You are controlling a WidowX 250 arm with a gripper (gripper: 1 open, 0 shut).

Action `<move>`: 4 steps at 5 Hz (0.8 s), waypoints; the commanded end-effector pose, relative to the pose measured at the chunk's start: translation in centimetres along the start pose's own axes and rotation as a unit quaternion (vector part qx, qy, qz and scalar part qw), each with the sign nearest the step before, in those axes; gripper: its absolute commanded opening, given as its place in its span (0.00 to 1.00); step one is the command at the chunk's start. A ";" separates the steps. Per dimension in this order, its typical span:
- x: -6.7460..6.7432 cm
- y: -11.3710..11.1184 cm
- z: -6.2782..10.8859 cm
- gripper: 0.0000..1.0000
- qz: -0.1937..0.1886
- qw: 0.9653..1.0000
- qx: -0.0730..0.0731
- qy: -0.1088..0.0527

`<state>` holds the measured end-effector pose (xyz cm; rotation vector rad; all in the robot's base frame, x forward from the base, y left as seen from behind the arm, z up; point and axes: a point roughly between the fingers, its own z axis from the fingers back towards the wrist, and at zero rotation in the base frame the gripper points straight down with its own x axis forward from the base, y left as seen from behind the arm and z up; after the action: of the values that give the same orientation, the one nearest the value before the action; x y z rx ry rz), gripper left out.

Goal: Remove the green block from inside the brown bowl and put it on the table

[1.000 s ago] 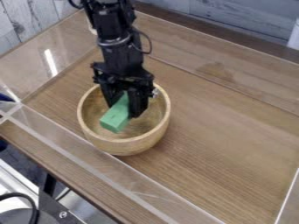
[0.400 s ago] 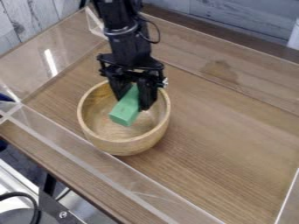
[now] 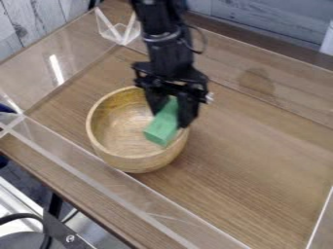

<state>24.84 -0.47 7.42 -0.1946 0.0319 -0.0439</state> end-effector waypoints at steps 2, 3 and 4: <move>2.7 -4.8 -1.1 0.00 -0.040 0.999 0.005 -0.020; 3.1 -5.8 -2.5 0.00 -0.046 0.999 0.004 -0.015; 3.3 -5.5 -2.8 0.00 -0.041 0.999 0.006 -0.013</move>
<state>26.40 -6.51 4.26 -0.1828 0.0617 -0.1255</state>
